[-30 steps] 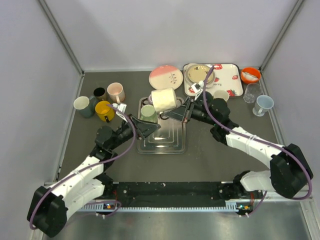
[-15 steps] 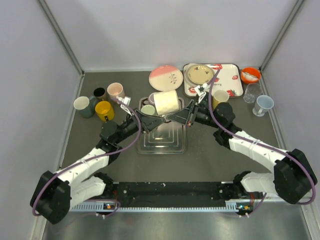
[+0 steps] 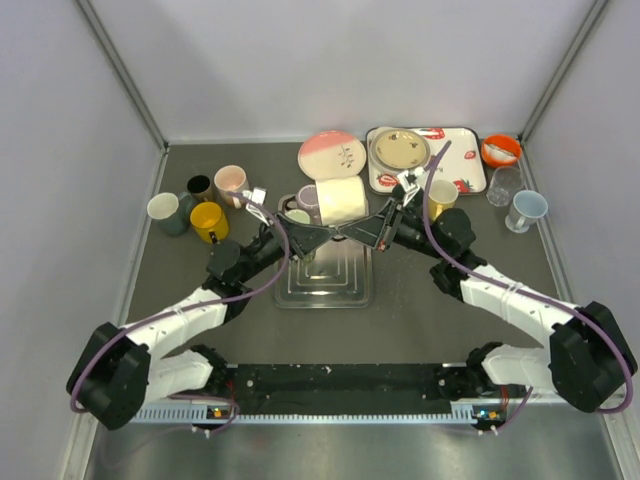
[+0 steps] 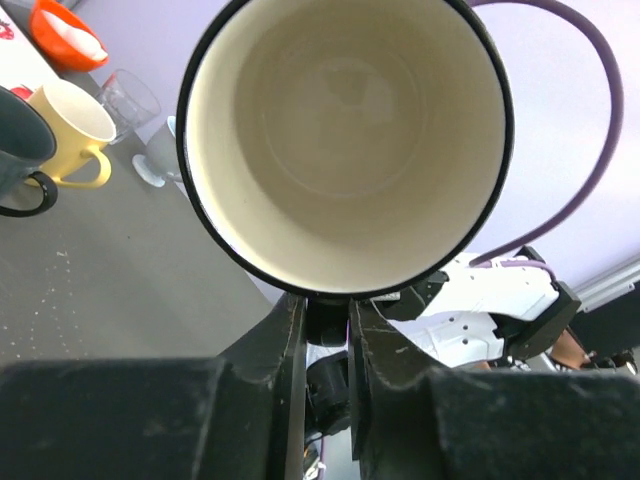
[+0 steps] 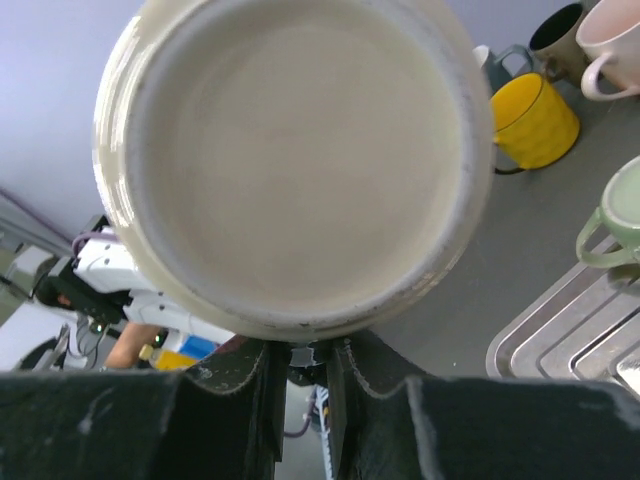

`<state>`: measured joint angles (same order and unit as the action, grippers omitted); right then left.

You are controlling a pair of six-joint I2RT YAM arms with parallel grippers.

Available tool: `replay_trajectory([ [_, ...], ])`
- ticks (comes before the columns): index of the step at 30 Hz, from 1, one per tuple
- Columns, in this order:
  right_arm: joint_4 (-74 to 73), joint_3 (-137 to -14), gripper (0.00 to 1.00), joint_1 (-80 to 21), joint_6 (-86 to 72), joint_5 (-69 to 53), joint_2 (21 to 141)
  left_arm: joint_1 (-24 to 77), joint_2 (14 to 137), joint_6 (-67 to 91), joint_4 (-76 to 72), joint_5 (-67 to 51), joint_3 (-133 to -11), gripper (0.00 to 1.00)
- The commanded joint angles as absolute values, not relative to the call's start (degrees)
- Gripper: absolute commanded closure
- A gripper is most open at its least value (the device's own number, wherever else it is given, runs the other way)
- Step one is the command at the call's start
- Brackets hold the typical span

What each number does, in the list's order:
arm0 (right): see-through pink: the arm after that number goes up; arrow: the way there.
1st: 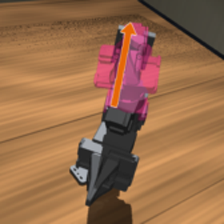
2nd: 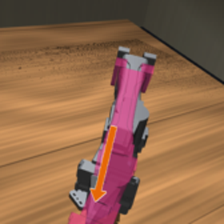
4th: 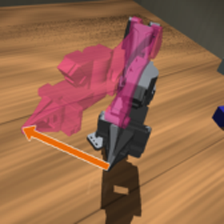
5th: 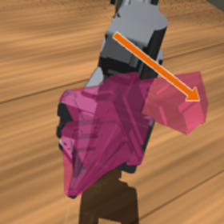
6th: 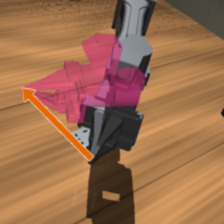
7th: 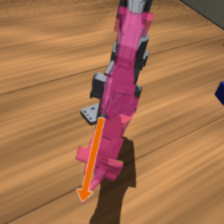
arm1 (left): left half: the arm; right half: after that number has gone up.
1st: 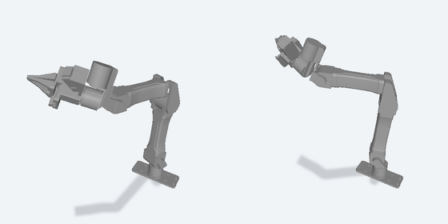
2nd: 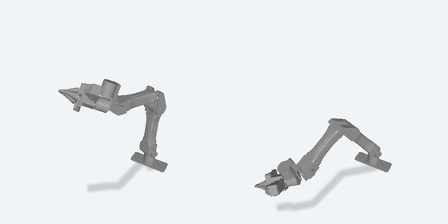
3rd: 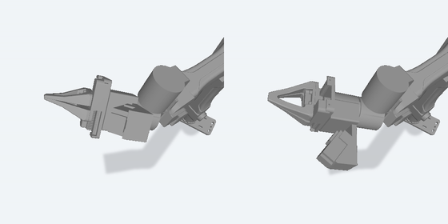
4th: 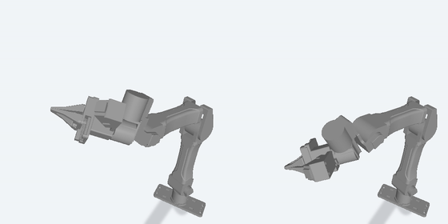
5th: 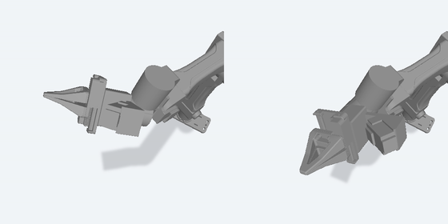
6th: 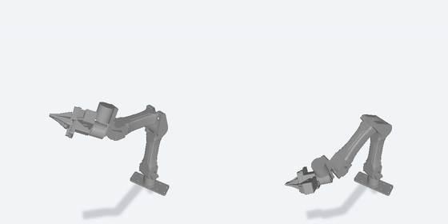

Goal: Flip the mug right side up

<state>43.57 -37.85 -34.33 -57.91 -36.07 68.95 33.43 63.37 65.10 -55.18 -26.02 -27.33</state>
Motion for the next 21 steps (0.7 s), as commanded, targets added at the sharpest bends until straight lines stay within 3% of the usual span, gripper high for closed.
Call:
replay_trajectory([
  [1, 52.3, -37.8, 1.00, -35.2, -58.6, -38.1, 66.8, 34.0, 66.0, 68.8, -65.9, -23.0, -30.1, 0.90],
  [3, 52.7, -37.4, 1.00, -35.3, -58.7, -38.1, 66.8, 34.2, 66.4, 69.2, -66.4, -22.9, -30.4, 1.00],
  [12, 53.4, -36.9, 1.00, -35.3, -59.3, -40.5, 66.5, 34.3, 63.9, 65.7, -60.1, -21.5, -30.4, 1.00],
  [15, 50.6, -37.3, 0.85, -35.3, -58.0, -40.5, 65.6, 34.4, 61.3, 60.8, -52.7, -20.0, -30.5, 1.00],
  [21, 48.3, -38.3, 0.74, -35.2, -56.9, -40.6, 64.6, 34.5, 58.2, 55.2, -46.9, -17.8, -29.3, 1.00],
])
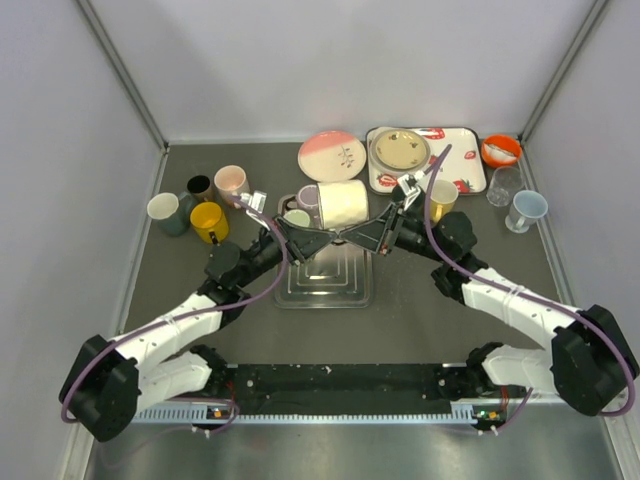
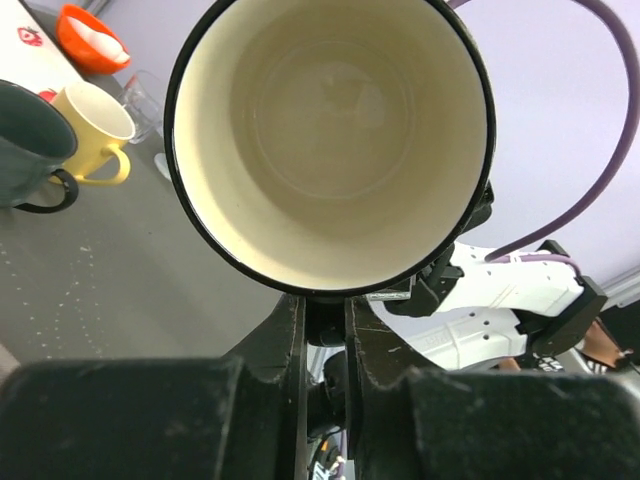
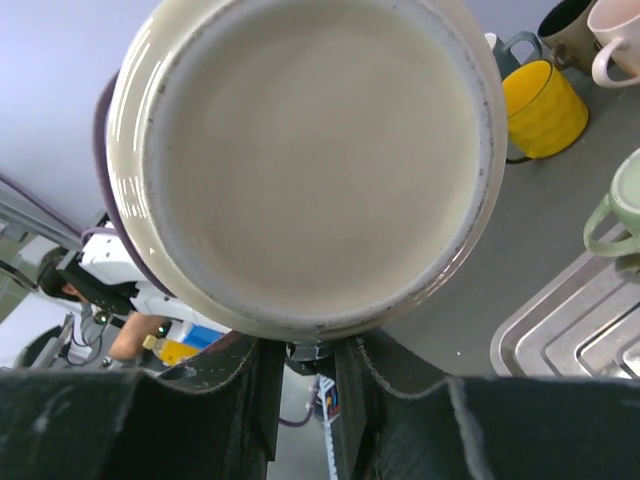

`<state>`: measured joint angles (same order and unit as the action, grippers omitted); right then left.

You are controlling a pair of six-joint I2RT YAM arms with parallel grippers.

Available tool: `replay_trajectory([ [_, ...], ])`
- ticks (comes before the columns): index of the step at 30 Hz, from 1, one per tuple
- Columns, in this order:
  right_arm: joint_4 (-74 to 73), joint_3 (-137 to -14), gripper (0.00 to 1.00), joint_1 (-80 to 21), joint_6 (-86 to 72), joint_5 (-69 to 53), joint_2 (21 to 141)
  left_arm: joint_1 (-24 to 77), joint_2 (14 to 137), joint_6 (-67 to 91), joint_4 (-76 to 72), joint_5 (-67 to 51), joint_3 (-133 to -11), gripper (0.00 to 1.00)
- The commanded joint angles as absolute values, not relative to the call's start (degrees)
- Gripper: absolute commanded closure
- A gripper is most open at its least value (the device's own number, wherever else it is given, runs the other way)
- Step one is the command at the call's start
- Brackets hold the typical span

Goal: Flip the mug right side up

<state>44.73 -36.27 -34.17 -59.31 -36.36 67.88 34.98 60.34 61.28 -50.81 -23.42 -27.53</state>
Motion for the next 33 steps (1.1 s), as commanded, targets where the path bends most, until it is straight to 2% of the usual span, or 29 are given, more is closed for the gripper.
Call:
replay_trajectory([
  [1, 47.8, -38.4, 0.73, -35.3, -56.6, -40.6, 64.4, 34.5, 58.0, 54.8, -46.1, -17.8, -29.3, 1.00],
  [11, 44.0, -39.2, 0.66, -35.3, -55.5, -41.2, 64.3, 35.2, 54.8, 49.0, -35.6, -16.6, -30.1, 1.00],
  [24, 39.6, -39.3, 0.65, -35.4, -52.6, -42.5, 66.4, 35.6, 48.3, 44.1, -28.6, -13.4, -29.9, 1.00],
  [33, 25.4, -41.5, 0.65, -36.2, -44.4, -41.1, 64.2, 35.7, 41.7, 36.5, -15.0, -5.7, -33.7, 1.00],
])
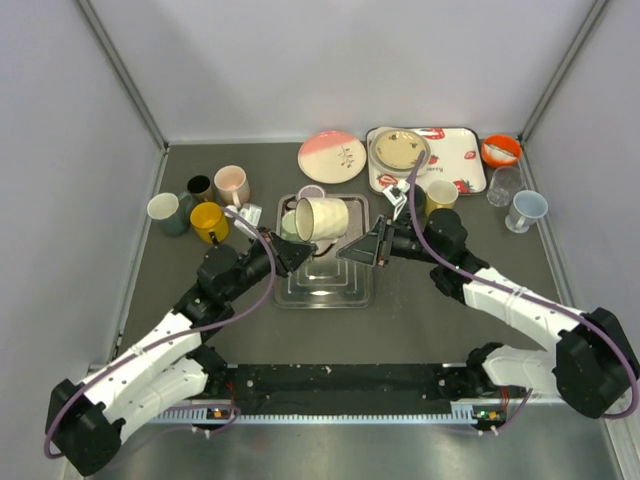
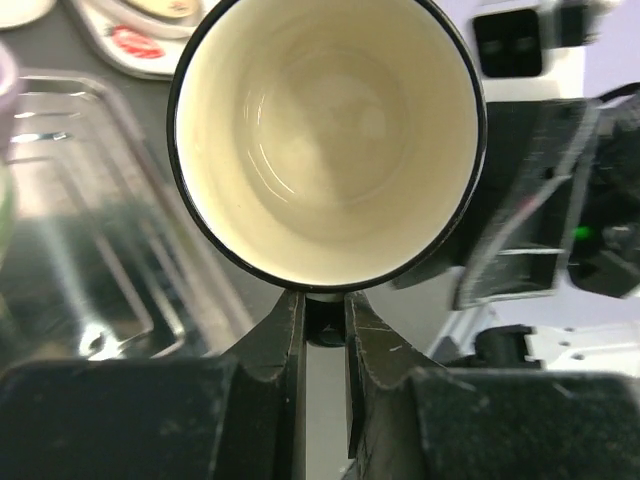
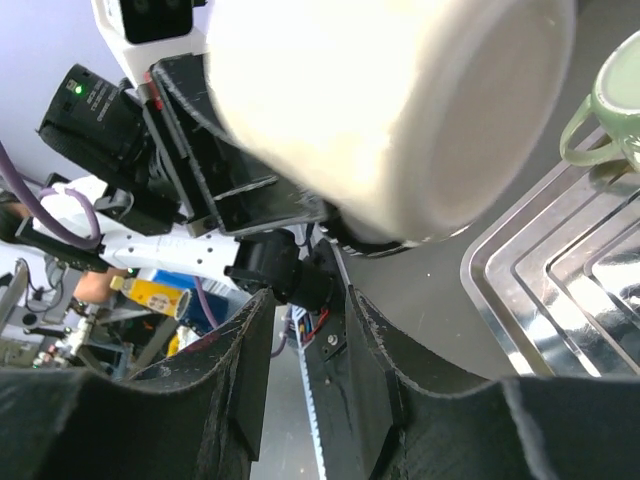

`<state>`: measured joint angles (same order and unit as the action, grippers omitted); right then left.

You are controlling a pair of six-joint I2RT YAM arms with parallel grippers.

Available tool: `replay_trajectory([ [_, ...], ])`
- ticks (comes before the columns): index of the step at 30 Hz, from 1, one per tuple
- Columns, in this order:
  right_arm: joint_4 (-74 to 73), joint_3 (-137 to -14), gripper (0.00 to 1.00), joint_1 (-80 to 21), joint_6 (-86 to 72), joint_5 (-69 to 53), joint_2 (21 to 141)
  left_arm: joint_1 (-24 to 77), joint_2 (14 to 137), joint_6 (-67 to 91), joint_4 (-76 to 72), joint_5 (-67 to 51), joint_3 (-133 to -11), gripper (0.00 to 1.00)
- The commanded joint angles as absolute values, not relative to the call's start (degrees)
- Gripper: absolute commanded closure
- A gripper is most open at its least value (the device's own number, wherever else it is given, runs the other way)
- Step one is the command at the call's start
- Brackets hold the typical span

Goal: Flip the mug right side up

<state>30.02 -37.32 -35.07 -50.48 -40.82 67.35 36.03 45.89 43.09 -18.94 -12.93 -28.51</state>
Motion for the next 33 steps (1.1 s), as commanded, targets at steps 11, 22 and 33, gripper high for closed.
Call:
replay_trajectory([
  [11, 20.5, -40.8, 0.66, -36.9, -40.8, -40.1, 62.2, 35.7, 33.5, 28.1, -2.5, 6.7, -36.6, 1.00],
  [22, 5.9, -43.9, 0.68, -37.5, -33.9, -34.3, 59.2, 33.5, 43.8, 23.3, 37.1, 33.8, -51.2, 1.00],
  [33, 1.9, -42.5, 0.68, -37.5, -31.2, -32.0, 55.6, 14.5, 48.6, 22.0, 39.9, 19.5, -48.3, 1.00],
])
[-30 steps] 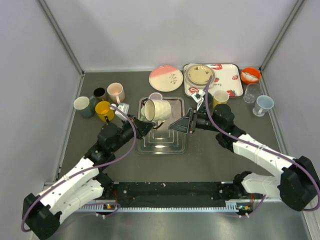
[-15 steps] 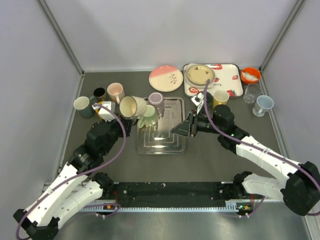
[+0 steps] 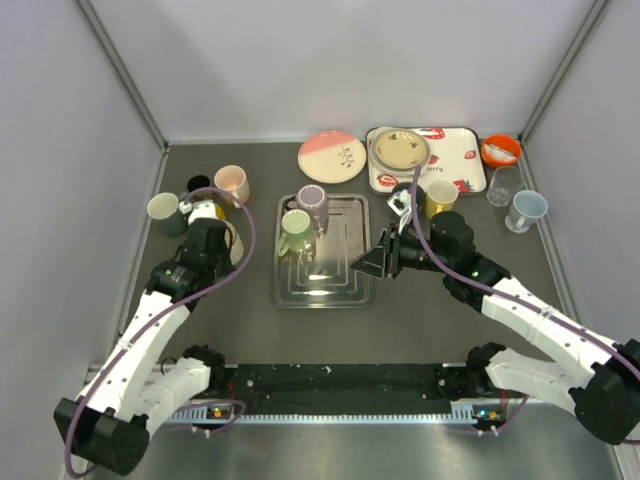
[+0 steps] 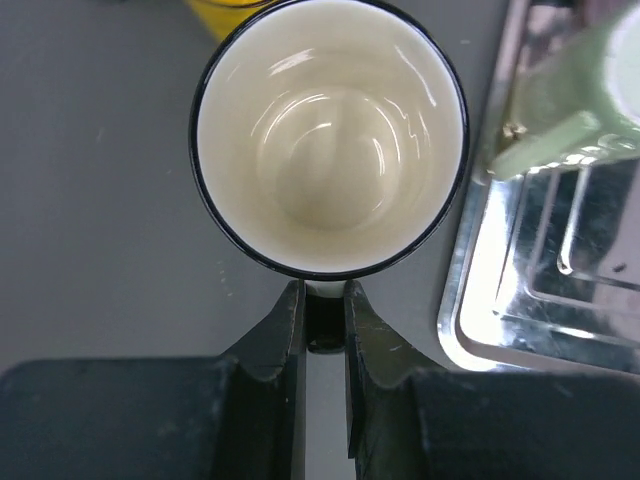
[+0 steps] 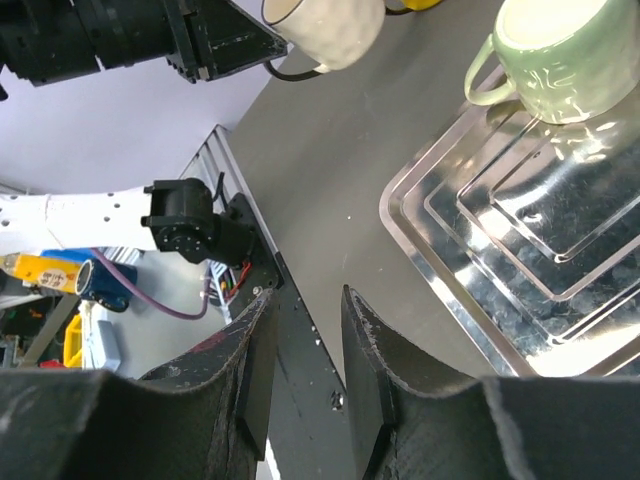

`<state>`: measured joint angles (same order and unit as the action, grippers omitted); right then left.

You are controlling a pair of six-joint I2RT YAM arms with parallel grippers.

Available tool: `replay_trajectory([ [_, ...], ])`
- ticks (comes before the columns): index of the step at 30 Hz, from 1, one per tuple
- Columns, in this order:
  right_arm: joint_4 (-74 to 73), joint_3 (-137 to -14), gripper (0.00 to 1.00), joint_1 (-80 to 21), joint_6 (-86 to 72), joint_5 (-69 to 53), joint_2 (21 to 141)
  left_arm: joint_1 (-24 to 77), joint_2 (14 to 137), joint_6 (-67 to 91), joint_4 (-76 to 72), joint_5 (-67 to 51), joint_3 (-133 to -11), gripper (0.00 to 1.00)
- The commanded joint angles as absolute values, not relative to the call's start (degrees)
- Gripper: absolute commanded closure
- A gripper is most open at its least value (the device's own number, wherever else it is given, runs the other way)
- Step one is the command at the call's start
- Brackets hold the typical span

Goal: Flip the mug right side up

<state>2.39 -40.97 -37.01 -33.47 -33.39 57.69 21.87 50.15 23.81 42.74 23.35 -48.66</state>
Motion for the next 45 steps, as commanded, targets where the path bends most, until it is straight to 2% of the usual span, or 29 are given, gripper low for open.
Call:
replay_trajectory([
  [1, 2.0, -42.3, 0.68, -37.6, -31.0, -32.0, 55.5, 12.8, 48.8, 21.7, 39.7, 19.0, -47.8, 1.00],
  [6, 2.6, -41.8, 0.69, -37.5, -30.8, -32.5, 55.9, 6.6, 50.8, 22.1, 39.3, 18.5, -44.9, 1.00],
  [15, 2.9, -41.6, 0.69, -37.6, -30.5, -33.3, 55.8, 0.9, 55.3, 26.0, 34.0, 24.3, -41.0, 1.00],
  [27, 2.5, -41.0, 0.69, -37.5, -30.0, -32.9, 55.8, -5.9, 66.4, 29.1, 28.0, 24.3, -44.6, 1.00],
  [29, 2.2, -41.0, 0.69, -37.5, -29.8, -32.6, 55.6, -6.5, 67.3, 29.8, 28.7, 23.6, -45.3, 0.96],
  [30, 2.2, -40.9, 0.69, -37.5, -29.9, -32.3, 55.6, -6.5, 67.3, 30.0, 28.7, 23.5, -44.9, 0.80],
  [34, 1.9, -40.8, 0.68, -37.5, -29.7, -32.2, 55.7, -6.5, 65.7, 30.5, 29.3, 23.9, -44.0, 0.52],
  [39, 1.1, -41.2, 0.68, -37.6, -29.3, -32.1, 56.0, -6.5, 63.1, 31.3, 31.5, 24.2, -44.6, 0.39],
  [42, 1.0, -41.2, 0.68, -37.6, -29.2, -32.1, 55.8, -6.5, 59.4, 32.3, 37.1, 21.1, -48.1, 0.34],
  [45, 1.0, -40.9, 0.68, -37.6, -29.1, -31.6, 56.0, -2.1, 52.6, 31.8, 37.0, 17.0, -48.3, 0.34],
])
